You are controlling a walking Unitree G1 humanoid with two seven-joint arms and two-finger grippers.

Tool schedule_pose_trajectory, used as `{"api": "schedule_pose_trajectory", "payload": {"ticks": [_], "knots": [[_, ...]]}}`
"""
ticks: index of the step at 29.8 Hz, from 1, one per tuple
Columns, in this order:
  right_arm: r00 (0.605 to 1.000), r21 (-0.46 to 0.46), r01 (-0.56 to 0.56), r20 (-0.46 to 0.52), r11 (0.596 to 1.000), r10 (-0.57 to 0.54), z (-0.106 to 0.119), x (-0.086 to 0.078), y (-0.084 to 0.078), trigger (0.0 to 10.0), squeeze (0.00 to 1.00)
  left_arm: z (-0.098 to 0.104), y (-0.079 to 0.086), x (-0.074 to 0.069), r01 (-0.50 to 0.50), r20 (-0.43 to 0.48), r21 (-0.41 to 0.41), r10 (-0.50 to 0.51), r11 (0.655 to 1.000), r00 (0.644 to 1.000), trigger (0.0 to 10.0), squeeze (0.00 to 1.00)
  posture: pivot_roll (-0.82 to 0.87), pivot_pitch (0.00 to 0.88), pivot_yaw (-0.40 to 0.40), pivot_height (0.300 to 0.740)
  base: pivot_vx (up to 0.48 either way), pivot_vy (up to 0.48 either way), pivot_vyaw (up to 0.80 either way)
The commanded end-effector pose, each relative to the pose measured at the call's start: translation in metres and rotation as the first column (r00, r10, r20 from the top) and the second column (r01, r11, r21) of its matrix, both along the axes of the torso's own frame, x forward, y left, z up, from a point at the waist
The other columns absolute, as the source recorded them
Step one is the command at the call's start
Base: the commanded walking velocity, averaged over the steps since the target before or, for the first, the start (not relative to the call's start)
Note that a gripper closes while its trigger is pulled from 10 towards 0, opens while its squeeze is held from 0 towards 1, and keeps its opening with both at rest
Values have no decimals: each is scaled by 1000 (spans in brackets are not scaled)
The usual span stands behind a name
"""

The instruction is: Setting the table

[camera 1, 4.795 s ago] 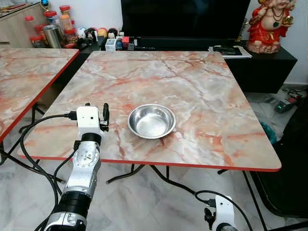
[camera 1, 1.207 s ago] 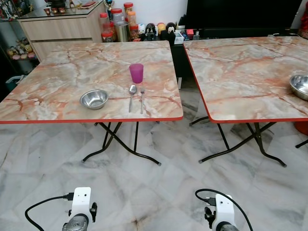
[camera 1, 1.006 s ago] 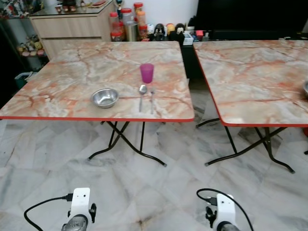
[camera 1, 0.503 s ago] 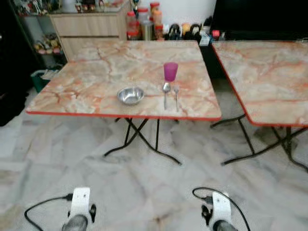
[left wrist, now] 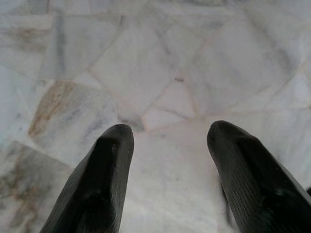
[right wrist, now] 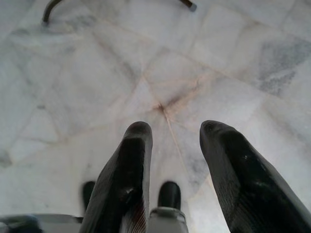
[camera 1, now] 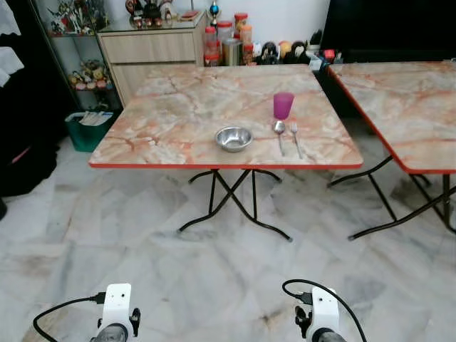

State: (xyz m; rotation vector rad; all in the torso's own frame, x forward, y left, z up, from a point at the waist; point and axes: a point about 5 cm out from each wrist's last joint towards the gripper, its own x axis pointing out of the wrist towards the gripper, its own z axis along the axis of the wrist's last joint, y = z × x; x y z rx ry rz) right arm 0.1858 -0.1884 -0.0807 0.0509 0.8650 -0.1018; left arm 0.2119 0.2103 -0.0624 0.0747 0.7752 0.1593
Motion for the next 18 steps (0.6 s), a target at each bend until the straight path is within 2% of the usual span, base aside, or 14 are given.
{"api": "schedule_pose_trajectory", "payload": {"ticks": [1, 4, 16, 18], "knots": [[1000, 16, 3, 19, 1000, -3, 3, 7, 6, 10000, 0, 5, 7, 5, 11, 26, 21, -12, 1000, 1000, 10000, 0, 44, 0, 52, 740, 0, 0, 0], [1000, 18, 5, 19, 1000, -5, 3, 7, 6, 10000, 0, 7, 6, 9, 20, 45, 14, -20, 1000, 999, 10000, 0, 42, 0, 55, 740, 0, 0, 0], [1000, 22, 15, 12, 1000, -15, 2, 7, 6, 10000, 0, 7, 4, 9, 37, 41, 14, -37, 999, 998, 10000, 0, 39, 0, 59, 740, 291, 0, 0], [1000, 19, 16, 6, 1000, -16, 2, 6, 6, 10000, 0, 6, 3, 9, 42, 34, 11, -42, 999, 999, 10000, 0, 38, 0, 60, 740, 302, 0, -509]]}}
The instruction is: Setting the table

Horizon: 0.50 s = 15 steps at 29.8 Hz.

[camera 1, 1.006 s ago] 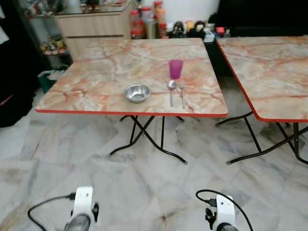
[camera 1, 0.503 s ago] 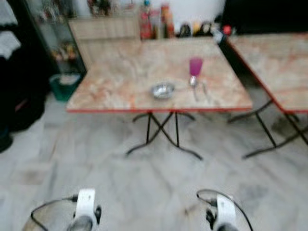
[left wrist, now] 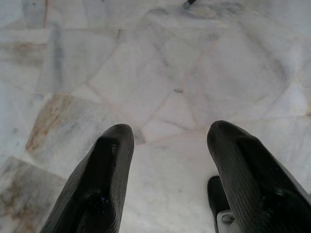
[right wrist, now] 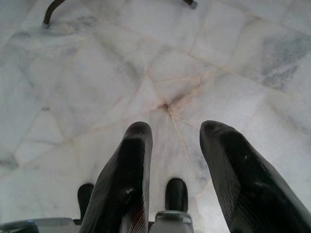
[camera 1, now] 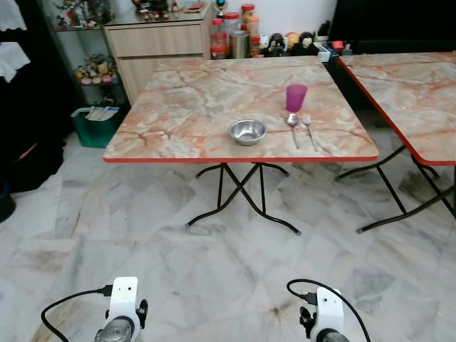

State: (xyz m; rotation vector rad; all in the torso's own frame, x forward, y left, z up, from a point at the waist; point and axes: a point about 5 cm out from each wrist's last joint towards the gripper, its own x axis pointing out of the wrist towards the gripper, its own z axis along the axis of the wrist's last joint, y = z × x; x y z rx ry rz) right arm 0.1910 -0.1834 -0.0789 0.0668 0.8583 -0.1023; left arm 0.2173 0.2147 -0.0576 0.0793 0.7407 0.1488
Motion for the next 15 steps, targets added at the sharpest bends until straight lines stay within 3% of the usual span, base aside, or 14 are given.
{"api": "schedule_pose_trajectory", "payload": {"ticks": [1, 15], "knots": [[1000, 6, 9, -1, 1000, -9, 0, 1, 1, 10000, 0, 2, -2, 3, 29, 1, 8, -29, 1000, 1000, 10000, 0, 38, 0, 60, 740, 300, 0, -550], [1000, -8, -4, -1, 1000, 4, 1, 2, -1, 10000, 0, -1, -4, 0, 28, -12, -2, -28, 1000, 1000, 10000, 0, 39, 0, 49, 740, 282, 0, 0]]}}
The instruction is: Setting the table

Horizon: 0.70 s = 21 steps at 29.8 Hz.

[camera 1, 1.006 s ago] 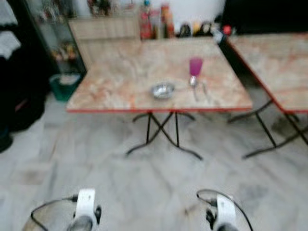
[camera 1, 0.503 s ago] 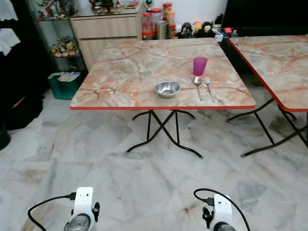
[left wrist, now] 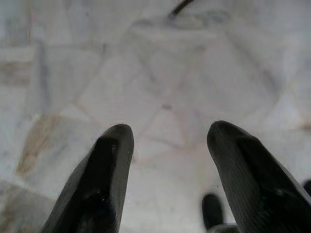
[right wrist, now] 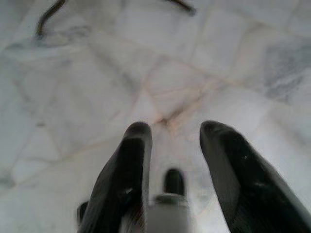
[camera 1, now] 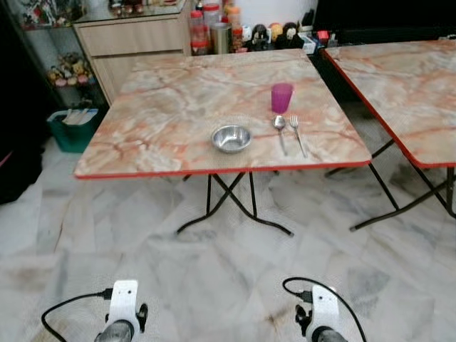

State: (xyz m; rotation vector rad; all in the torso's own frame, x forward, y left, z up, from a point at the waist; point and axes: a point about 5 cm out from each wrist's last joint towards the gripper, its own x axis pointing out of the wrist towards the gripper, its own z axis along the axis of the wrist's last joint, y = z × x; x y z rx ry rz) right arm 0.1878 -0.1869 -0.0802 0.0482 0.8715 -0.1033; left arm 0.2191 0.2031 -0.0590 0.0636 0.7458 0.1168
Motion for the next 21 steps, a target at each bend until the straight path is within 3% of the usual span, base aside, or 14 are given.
{"api": "schedule_pose_trajectory", "payload": {"ticks": [1, 5, 21], "knots": [[1000, 11, 7, 10, 1000, -7, 2, 5, 3, 10000, 0, 0, 7, -1, 4, -7, 23, -4, 1000, 1000, 10000, 0, 39, 0, 48, 740, 281, 0, 0], [1000, 13, 13, 9, 1000, -13, 2, 5, 2, 10000, 0, 0, 7, -1, -1, -4, 20, 1, 1000, 1000, 10000, 0, 40, 0, 44, 740, 280, 0, -572], [1000, 1, 2, 9, 1000, -2, 2, 3, 1, 10000, 0, -2, 7, -5, -13, -15, 18, 13, 1000, 1000, 10000, 0, 37, 0, 38, 740, 278, 0, 0]]}}
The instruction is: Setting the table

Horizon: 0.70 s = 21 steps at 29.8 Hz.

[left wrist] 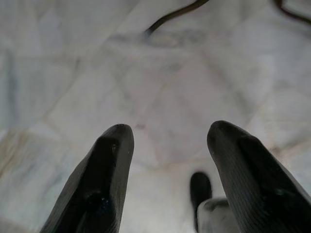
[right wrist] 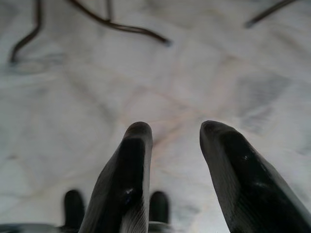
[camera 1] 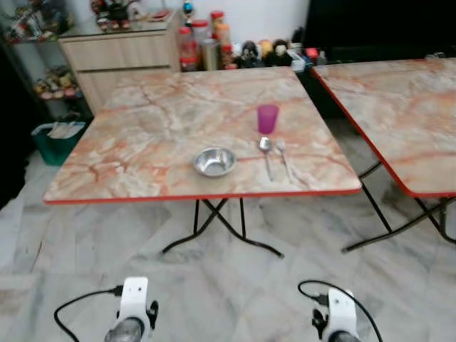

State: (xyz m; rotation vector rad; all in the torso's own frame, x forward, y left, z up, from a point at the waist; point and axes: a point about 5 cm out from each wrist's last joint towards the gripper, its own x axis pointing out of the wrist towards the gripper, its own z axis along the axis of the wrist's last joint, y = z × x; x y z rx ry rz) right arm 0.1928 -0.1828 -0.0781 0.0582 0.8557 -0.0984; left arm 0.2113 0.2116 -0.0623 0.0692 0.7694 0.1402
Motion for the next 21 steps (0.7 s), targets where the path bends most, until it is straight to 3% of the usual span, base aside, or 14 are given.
{"api": "schedule_pose_trajectory", "payload": {"ticks": [1, 21], "knots": [[1000, -10, -1, -8, 1000, 1, 0, -1, -3, 10000, 0, 1, -2, 2, 4, 5, 4, -4, 1000, 1000, 10000, 0, 37, 0, 36, 740, 281, 0, 0], [1000, -15, -10, -18, 1000, 10, -2, -4, -4, 10000, 0, -1, -2, -2, 15, -6, 8, -14, 1000, 1000, 10000, 0, 29, 0, 44, 740, 279, 0, 0]]}}
